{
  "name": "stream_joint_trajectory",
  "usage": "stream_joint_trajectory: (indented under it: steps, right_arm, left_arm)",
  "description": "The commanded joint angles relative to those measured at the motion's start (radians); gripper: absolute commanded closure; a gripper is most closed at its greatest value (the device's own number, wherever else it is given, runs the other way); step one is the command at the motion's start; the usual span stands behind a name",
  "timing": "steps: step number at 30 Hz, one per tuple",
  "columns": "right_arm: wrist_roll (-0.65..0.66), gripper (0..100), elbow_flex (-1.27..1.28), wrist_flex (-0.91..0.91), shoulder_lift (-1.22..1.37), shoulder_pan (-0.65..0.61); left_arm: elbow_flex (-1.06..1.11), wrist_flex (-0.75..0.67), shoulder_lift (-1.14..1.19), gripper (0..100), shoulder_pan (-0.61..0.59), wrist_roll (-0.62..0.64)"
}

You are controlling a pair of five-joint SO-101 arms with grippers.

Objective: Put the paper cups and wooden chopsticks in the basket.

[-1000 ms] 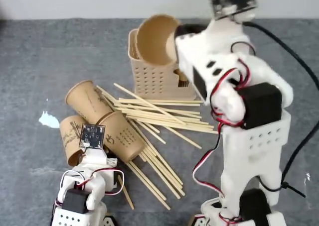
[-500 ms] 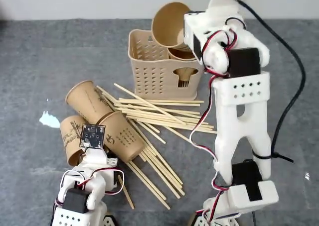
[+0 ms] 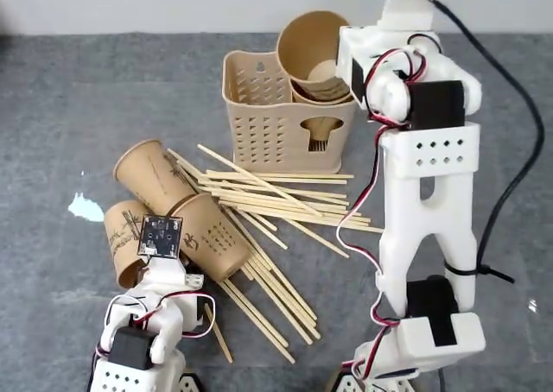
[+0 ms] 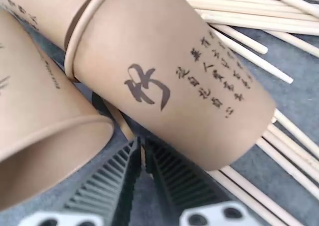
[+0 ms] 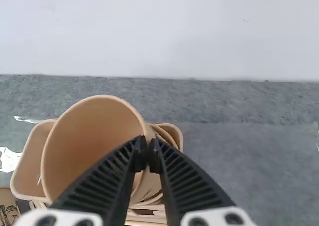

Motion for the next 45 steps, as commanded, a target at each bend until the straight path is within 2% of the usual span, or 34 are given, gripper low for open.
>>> stream_joint_trajectory:
  steps: [1,4,10,17,25,33,40,45]
  right_arm:
    - [-0.011,80.0,-0.054,0.033,-0.016,0.016]
    - [-0.012,71.9,-0.057,0.074,-0.019,0.008]
    - [-0.009,75.4,-0.166,0.213,-0.019,-0.025]
    - [-0.003,77.5,-0.255,0.522,-0.018,-0.216]
    - [-0.003,77.5,-0.038,0.518,-0.093,-0.331]
    - [-0.003,77.5,0.356,0.513,-0.375,-0.446]
    - [-0.017,77.3,0.621,0.472,-0.493,-0.467]
    - [-0.117,77.3,0.713,0.429,-0.506,-0.467]
  left_arm:
    - [-0.019,-0.021,-0.017,99,-0.005,0.000]
    - [-0.019,-0.021,-0.017,99,-0.005,0.000]
    - [-0.019,-0.021,-0.017,99,-0.005,0.000]
    - [-0.019,-0.021,-0.017,99,-0.005,0.000]
    - [-0.019,-0.021,-0.017,99,-0.005,0.000]
    - [-0.019,-0.021,-0.017,99,-0.005,0.000]
    - [-0.019,-0.021,-0.017,99,-0.005,0.000]
    - [-0.019,-0.021,-0.017,99,-0.005,0.000]
